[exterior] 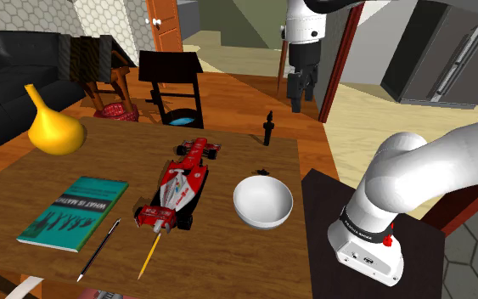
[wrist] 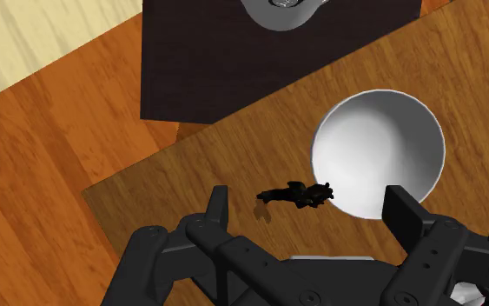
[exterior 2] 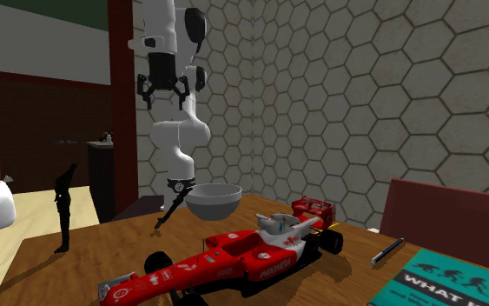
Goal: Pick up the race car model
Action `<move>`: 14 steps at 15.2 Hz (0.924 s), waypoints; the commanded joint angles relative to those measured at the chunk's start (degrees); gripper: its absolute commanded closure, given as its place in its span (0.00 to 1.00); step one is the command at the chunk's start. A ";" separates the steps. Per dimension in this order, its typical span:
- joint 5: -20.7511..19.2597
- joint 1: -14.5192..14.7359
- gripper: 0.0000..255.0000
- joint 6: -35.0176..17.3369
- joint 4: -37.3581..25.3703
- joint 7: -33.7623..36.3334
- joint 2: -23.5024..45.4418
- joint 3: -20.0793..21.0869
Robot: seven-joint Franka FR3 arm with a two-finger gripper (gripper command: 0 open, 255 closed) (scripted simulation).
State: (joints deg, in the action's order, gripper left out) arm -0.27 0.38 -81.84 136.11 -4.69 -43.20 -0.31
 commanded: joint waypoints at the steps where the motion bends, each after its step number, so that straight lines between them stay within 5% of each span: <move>1: 0.00 0.00 0.00 0.00 0.00 0.00 0.00 0.00; 14: 9.77 1.38 0.00 -24.59 4.48 19.98 13.54 12.16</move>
State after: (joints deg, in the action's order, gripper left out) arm 9.07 1.83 -103.97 140.48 13.89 -31.34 11.04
